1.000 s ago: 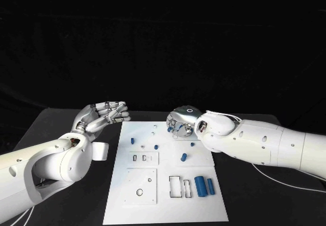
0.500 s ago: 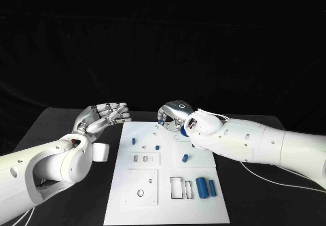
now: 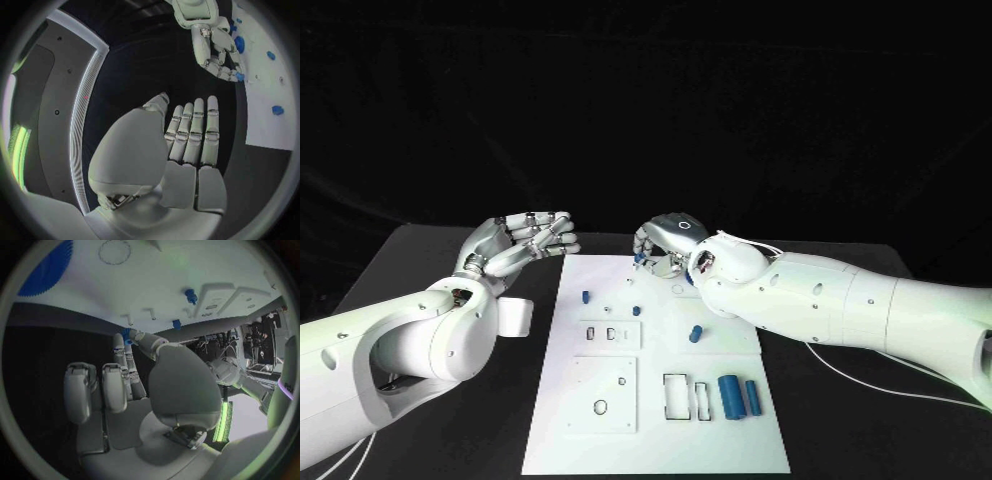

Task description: Assemble the parts on the task board

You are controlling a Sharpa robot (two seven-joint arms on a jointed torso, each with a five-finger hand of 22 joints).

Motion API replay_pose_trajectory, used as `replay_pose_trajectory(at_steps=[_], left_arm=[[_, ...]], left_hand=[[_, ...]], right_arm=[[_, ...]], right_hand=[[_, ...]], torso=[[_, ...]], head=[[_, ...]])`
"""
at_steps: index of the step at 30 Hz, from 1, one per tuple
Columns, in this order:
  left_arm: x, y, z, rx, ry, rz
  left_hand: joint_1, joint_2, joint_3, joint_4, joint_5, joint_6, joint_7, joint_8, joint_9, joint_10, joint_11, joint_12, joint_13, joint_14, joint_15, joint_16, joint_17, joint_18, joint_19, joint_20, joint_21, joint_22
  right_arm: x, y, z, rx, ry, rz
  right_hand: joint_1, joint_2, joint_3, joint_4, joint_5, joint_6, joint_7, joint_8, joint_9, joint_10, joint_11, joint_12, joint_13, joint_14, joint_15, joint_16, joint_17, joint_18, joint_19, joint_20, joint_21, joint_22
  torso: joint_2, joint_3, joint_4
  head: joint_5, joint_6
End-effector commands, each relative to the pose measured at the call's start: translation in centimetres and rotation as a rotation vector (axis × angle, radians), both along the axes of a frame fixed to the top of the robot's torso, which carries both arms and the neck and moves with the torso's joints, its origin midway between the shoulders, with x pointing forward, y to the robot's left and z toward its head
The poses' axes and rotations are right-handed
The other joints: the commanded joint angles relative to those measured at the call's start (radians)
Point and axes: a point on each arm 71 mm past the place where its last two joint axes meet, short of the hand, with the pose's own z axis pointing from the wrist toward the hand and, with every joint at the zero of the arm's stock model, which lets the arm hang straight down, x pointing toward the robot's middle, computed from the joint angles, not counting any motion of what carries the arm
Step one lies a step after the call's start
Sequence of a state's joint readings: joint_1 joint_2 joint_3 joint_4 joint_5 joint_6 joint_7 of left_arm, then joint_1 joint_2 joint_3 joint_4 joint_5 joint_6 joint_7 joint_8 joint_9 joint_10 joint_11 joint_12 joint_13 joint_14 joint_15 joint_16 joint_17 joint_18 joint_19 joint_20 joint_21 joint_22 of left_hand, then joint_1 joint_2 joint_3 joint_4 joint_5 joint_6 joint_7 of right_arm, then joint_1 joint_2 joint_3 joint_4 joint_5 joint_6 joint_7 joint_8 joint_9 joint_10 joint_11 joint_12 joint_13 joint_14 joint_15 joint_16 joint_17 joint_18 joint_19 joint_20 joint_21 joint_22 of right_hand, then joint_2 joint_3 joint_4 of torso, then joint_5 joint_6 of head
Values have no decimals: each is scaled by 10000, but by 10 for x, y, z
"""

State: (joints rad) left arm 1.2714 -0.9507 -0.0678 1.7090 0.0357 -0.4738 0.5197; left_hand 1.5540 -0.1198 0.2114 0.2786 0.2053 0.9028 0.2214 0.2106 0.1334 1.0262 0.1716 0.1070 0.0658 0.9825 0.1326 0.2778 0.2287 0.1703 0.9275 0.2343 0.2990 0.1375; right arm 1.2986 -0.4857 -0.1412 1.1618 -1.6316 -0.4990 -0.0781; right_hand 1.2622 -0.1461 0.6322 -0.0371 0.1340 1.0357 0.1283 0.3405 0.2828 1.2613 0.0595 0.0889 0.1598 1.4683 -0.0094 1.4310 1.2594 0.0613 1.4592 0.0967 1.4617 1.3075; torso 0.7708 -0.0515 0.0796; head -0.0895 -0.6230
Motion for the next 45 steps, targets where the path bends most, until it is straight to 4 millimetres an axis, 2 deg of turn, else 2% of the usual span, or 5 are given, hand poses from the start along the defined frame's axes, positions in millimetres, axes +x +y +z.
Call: replay_pose_trajectory(at_steps=[1,37,42,43,45], left_arm=[[0,-3,3,-61,-114,-200],[0,-6,4,-91,-166,-273],[0,-6,4,-92,-165,-280],[0,-6,4,-91,-165,-278],[0,-6,4,-87,-163,-269]], left_hand=[[28,-94,44,9,-53,-6,45,-51,-14,16,33,-36,-3,-62,7,-34,12,111,18,10,32,-10],[31,-97,58,6,-53,-4,42,-54,-14,19,34,-51,-3,-78,10,-48,17,111,6,14,26,-15],[31,-97,58,6,-53,-4,42,-54,-14,19,34,-51,-3,-78,10,-48,17,111,6,14,26,-15],[31,-97,58,6,-53,-4,42,-54,-14,19,34,-51,-3,-78,10,-48,17,111,6,14,26,-15],[32,-99,63,5,-53,-5,41,-56,-15,20,34,-57,-3,-83,11,-53,19,112,3,14,25,-17]], right_arm=[[0,1,-3,-223,259,94],[7,12,-16,-597,520,-114],[8,12,-16,-551,487,-93],[7,12,-16,-526,466,-84],[6,10,-15,-447,395,-58]], right_hand=[[-119,20,-21,81,-94,-73,-40,170,801,-55,40,-67,15,463,-13,45,-9,-202,-18,-2,41,906],[-198,-38,-13,137,-193,-206,-7,139,859,-129,70,-151,18,445,9,24,-77,-173,-108,15,-34,796],[-377,-300,37,248,-266,-769,252,-205,799,-650,272,-285,-71,360,181,-114,-381,-94,-370,127,-270,456],[-549,-584,-54,306,-24,-1310,455,-554,678,-1339,429,-349,-220,261,338,-283,-713,3,-702,225,-582,-7],[-562,-842,-247,290,73,-1781,436,-879,593,-1699,517,-241,-302,203,384,-377,-898,92,-932,338,-821,-322]], torso=[[7,-11,-6],[49,-26,22],[42,-28,14],[39,-28,10],[37,-22,4]], head=[[10,-17],[45,34],[54,38],[64,36],[64,49]])
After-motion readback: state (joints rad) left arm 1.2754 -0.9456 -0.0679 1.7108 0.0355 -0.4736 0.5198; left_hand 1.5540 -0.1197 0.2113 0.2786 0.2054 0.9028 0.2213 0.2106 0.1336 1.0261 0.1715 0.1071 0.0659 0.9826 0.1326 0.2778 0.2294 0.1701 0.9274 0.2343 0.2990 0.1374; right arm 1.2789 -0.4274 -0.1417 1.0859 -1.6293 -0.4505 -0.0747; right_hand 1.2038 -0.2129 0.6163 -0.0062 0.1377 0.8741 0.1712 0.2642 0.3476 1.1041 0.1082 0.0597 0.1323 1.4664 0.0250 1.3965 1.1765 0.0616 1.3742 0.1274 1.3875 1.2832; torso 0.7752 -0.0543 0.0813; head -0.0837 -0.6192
